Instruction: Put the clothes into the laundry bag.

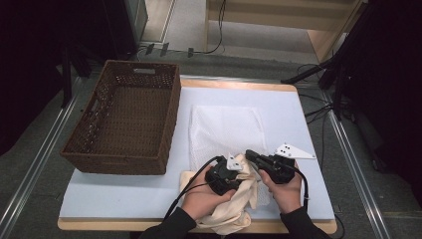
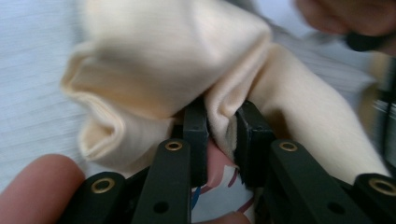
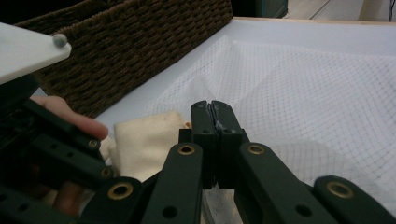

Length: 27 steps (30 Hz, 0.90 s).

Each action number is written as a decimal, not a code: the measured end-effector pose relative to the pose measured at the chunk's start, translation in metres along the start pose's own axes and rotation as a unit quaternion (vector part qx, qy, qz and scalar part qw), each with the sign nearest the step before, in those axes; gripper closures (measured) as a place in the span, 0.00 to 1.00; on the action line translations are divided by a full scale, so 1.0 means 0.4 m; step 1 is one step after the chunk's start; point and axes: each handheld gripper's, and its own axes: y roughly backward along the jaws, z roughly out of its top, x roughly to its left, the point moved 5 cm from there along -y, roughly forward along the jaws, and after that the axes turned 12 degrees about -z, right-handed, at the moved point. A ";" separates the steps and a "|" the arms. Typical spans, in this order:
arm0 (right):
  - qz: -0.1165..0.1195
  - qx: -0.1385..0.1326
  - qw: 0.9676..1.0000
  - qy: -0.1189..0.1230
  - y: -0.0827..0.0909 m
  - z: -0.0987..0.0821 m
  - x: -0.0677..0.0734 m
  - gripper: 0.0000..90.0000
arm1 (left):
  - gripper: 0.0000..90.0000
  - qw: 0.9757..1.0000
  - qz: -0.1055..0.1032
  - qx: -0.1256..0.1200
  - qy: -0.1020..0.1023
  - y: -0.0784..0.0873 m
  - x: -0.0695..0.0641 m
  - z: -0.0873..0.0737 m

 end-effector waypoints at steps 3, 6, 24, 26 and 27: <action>0.005 -0.004 1.000 0.003 0.008 0.005 0.006 1.00 | 0.86 0.999 0.046 -0.008 0.013 0.004 0.030 -0.001; 0.008 0.001 1.000 0.011 0.009 0.002 0.014 1.00 | 0.79 0.998 0.014 -0.030 0.052 0.005 0.050 -0.008; 0.013 0.007 1.000 0.013 0.000 -0.013 0.022 1.00 | 0.45 0.998 -0.054 0.027 0.006 -0.032 -0.036 -0.020; 0.015 0.006 1.000 0.012 0.005 -0.010 0.025 1.00 | 0.69 0.999 -0.050 0.014 0.017 -0.020 -0.031 -0.010; 0.018 0.004 1.000 0.012 0.007 -0.009 0.027 1.00 | 0.77 0.998 -0.051 0.009 0.022 -0.013 -0.028 -0.004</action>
